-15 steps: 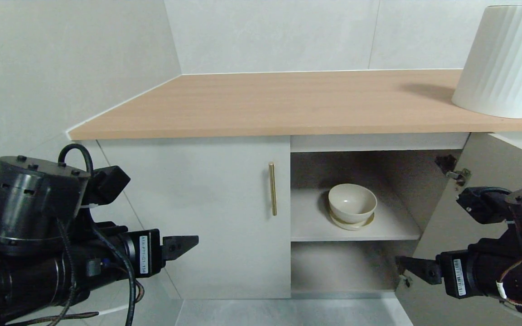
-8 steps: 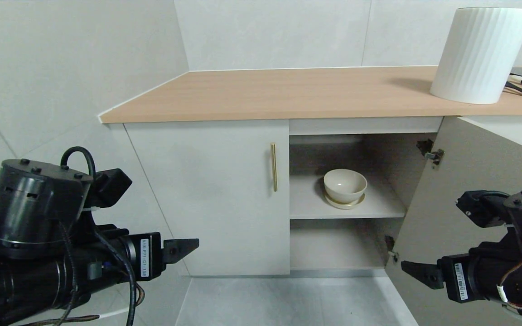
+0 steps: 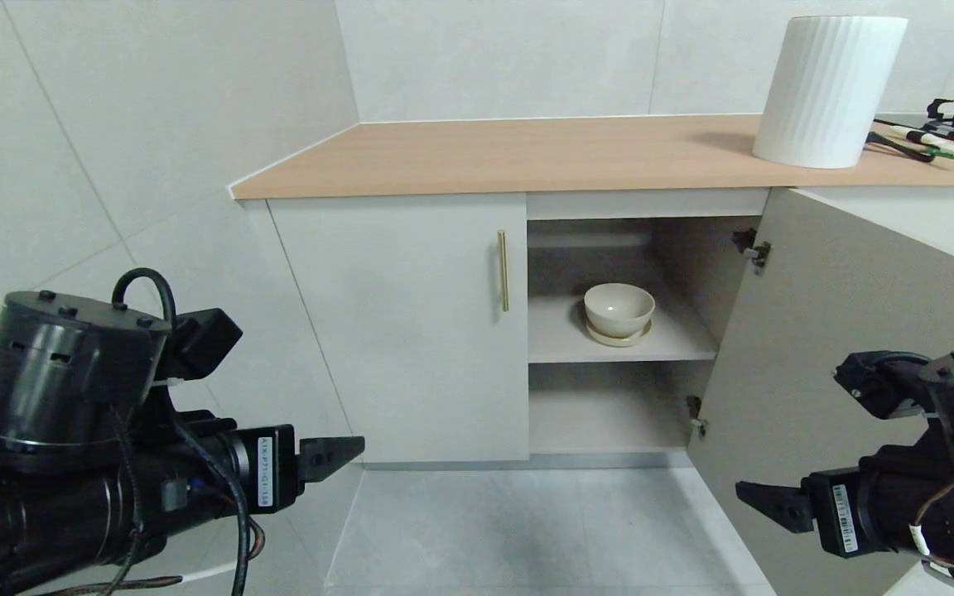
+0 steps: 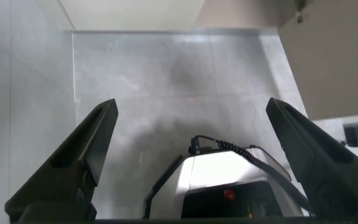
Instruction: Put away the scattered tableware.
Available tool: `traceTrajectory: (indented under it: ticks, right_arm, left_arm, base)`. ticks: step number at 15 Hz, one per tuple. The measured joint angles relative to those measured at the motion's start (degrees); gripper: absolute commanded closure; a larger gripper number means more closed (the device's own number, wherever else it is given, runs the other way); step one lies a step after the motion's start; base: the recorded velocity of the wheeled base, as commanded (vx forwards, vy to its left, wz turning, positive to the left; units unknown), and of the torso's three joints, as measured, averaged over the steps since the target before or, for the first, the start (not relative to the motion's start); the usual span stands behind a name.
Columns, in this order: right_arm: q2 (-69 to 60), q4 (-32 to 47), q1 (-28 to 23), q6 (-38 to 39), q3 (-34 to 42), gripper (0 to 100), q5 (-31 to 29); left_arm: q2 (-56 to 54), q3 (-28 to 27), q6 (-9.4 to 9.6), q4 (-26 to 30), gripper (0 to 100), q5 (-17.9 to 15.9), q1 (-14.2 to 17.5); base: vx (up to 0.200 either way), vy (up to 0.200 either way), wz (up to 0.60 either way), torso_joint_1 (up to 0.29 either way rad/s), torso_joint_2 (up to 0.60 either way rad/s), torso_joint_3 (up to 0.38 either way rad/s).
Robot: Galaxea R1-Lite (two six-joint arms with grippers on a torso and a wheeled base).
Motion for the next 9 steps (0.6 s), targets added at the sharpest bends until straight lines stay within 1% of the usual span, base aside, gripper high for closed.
traceTrajectory:
  ticks: [9]
  right_arm:
    - [-0.66, 0.18, -0.02, -1.78, 0.50, 0, -0.10]
  left_arm:
    - [0.33, 0.09, 0.11, -0.05, 0, 0.07, 0.00]
  base:
    - [0.000, 0.000, 0.00, 0.000, 0.00, 0.000]
